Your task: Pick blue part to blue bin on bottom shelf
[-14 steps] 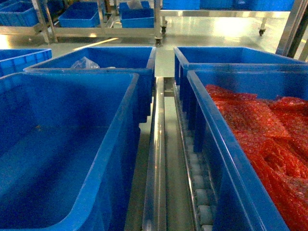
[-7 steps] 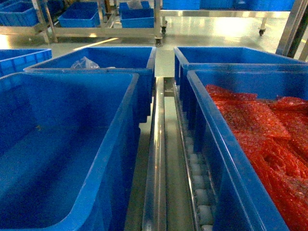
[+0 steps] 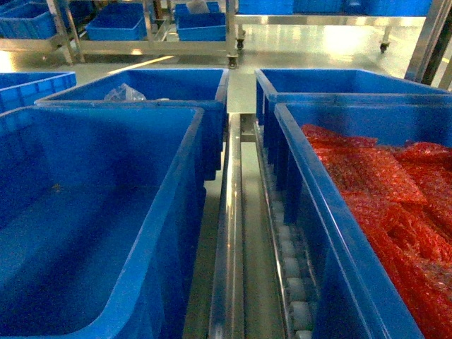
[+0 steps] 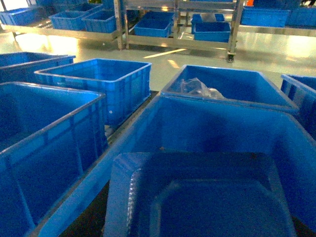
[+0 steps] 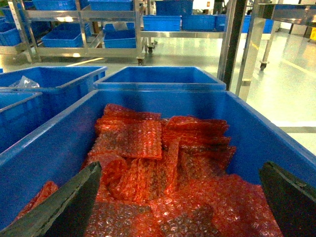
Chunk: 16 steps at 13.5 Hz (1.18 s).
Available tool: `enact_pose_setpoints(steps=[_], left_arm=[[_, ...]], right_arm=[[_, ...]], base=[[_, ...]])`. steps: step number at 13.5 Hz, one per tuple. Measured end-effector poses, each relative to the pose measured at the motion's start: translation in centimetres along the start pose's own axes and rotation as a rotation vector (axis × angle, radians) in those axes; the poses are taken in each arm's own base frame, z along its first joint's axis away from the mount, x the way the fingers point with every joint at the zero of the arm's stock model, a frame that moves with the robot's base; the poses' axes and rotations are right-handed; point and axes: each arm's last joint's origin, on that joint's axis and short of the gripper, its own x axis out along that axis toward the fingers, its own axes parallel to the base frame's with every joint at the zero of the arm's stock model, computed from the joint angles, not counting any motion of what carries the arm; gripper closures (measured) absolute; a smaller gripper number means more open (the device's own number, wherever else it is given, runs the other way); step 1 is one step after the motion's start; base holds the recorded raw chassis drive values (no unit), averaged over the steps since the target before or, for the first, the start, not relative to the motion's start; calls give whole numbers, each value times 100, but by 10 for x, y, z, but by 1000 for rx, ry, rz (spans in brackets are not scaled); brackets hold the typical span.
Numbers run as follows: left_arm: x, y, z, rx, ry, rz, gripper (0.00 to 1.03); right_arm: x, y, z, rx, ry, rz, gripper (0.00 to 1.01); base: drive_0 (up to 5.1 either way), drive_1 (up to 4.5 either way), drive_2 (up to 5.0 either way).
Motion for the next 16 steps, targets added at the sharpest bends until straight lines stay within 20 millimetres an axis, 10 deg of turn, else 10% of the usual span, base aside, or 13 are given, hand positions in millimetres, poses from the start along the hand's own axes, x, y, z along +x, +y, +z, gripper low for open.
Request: enact_pose_setpoints(steps=[10,15,16], left_arm=[[102,-69,7,76,-8,-151,60],[106,-74,1,76,26,-155,3],[106,-70,2,34,-37,-194,13]], right_arm=[[0,0,0,0,0,0,3],[0,0,0,0,0,0,3],[0,0,0,0,0,0,3]], base=[[0,0,0],[0,0,0],[0,0,0]])
